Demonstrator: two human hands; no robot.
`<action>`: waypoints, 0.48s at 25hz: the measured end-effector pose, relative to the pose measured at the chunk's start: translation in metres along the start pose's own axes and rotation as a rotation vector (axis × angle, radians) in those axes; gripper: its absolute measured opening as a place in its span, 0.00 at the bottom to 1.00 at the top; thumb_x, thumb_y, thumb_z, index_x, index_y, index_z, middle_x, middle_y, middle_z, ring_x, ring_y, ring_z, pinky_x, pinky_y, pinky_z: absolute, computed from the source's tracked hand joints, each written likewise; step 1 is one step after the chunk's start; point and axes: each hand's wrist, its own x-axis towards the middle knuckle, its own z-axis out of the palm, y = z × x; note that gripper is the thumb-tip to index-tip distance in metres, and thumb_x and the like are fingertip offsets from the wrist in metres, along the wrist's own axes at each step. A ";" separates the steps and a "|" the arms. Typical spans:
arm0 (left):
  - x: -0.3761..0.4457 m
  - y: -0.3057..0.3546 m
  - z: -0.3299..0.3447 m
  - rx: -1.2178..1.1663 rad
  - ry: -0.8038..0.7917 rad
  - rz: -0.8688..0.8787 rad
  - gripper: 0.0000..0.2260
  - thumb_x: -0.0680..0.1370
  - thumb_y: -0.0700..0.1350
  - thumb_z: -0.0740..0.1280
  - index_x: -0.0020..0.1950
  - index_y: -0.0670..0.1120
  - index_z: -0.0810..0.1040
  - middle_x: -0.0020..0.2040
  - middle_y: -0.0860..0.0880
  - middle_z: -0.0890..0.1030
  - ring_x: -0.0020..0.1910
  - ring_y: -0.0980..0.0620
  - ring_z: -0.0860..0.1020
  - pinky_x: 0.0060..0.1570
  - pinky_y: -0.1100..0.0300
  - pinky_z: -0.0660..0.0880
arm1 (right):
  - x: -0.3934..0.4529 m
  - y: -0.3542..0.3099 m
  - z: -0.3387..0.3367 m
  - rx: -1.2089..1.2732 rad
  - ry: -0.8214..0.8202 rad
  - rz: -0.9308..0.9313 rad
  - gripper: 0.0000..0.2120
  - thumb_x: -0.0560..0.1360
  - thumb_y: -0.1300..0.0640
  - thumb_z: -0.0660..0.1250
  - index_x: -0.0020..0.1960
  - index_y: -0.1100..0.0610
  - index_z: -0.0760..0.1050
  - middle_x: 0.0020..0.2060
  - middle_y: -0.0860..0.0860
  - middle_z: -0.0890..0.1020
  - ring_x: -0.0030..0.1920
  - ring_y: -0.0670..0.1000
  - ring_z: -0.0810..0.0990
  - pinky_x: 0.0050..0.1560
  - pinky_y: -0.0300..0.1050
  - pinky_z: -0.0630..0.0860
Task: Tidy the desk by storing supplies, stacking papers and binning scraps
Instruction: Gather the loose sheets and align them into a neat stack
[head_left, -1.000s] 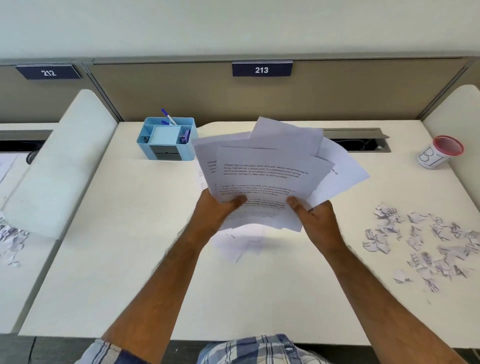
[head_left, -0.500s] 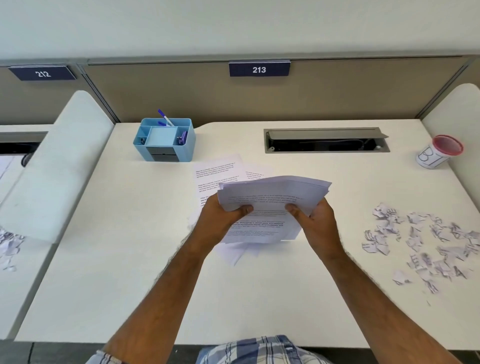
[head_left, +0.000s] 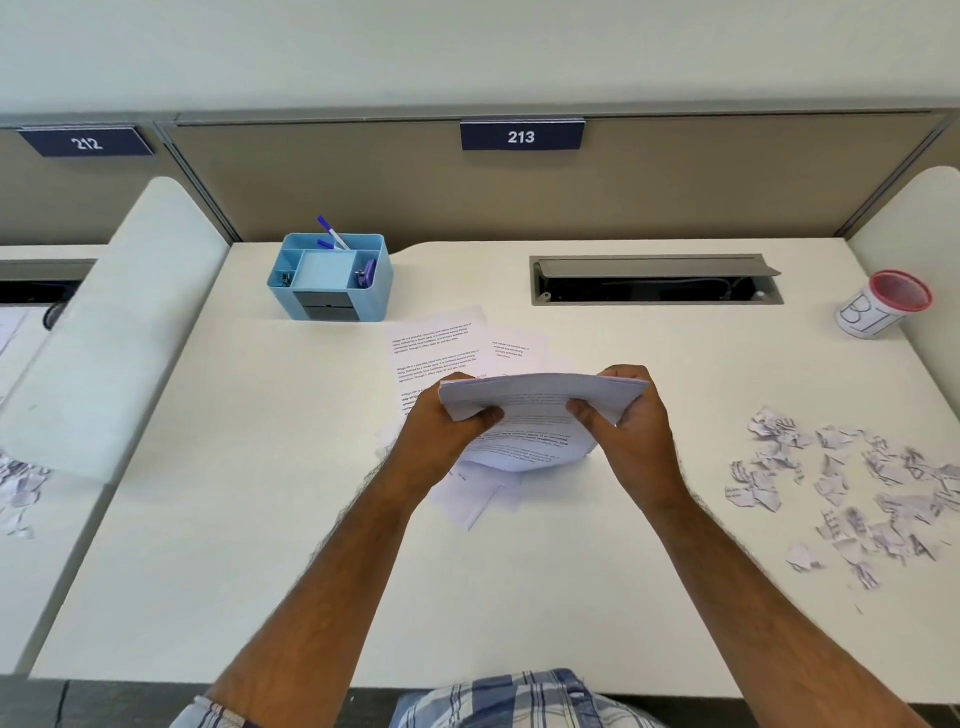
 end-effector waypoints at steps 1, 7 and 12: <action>0.000 0.003 0.001 0.003 -0.005 -0.002 0.13 0.76 0.44 0.77 0.59 0.51 0.82 0.54 0.54 0.85 0.54 0.53 0.83 0.57 0.52 0.81 | 0.001 -0.002 0.000 -0.004 0.004 0.002 0.17 0.73 0.59 0.78 0.55 0.53 0.73 0.47 0.39 0.80 0.49 0.44 0.80 0.51 0.38 0.76; 0.000 0.019 -0.003 0.044 0.024 0.051 0.16 0.76 0.48 0.77 0.62 0.53 0.79 0.55 0.55 0.85 0.54 0.51 0.83 0.54 0.56 0.81 | 0.003 -0.026 -0.006 -0.002 0.044 -0.090 0.19 0.73 0.61 0.78 0.57 0.54 0.71 0.49 0.44 0.79 0.49 0.41 0.79 0.48 0.32 0.76; -0.012 -0.002 0.004 0.063 0.053 0.015 0.13 0.75 0.44 0.77 0.54 0.48 0.76 0.51 0.51 0.83 0.52 0.49 0.81 0.47 0.61 0.80 | -0.005 -0.009 -0.004 0.009 -0.002 -0.028 0.22 0.71 0.62 0.79 0.58 0.54 0.72 0.51 0.44 0.80 0.52 0.46 0.80 0.50 0.37 0.77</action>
